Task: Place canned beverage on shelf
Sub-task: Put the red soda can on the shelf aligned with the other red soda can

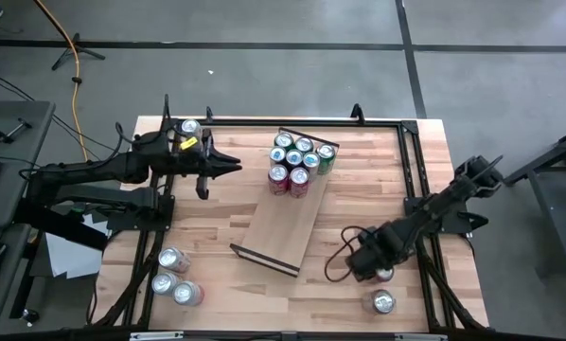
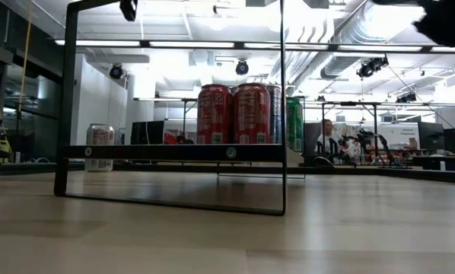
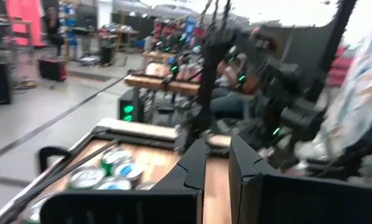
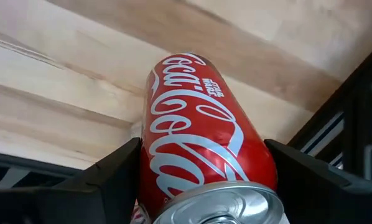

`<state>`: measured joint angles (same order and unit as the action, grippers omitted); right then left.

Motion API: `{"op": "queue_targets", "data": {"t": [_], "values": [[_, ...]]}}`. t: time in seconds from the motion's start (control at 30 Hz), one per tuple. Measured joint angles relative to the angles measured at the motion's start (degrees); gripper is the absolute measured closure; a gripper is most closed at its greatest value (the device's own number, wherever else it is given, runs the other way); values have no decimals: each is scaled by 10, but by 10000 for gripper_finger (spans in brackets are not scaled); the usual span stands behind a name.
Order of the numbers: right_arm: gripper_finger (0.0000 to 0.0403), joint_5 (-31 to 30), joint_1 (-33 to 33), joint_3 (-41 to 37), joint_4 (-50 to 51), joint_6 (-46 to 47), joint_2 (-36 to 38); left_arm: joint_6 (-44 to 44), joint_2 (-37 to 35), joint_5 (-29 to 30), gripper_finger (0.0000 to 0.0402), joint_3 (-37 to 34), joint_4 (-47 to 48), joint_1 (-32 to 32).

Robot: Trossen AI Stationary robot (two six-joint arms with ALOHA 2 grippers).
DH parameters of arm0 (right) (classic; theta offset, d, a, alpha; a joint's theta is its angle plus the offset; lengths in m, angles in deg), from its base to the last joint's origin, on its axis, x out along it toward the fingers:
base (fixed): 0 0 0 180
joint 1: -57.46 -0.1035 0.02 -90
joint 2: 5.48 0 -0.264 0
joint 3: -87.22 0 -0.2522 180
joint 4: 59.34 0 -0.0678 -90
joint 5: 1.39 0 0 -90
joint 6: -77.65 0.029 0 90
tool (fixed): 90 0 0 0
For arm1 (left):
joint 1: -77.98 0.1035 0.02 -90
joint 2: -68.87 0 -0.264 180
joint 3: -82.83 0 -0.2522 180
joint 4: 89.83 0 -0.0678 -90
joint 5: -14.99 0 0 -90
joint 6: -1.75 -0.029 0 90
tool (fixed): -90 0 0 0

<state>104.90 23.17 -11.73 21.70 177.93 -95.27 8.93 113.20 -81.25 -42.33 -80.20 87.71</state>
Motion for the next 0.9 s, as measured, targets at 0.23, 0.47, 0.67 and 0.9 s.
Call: {"op": "queue_targets", "data": {"t": [0.23, 0.47, 0.67, 0.9], "values": [[113, -75, 69, 46, 49, -94, 31, 1, 0, 30, 401, 0, 44, 0], [113, -123, 145, 92, 48, -206, 32, 8, 0, 24, 402, 0, 82, 0], [113, -146, 188, 113, 44, -297, 32, 27, 0, 23, 401, 0, 115, 0], [113, -178, 245, 166, 38, -433, 32, 27, 0, 23, 401, 0, 147, 0]]}}
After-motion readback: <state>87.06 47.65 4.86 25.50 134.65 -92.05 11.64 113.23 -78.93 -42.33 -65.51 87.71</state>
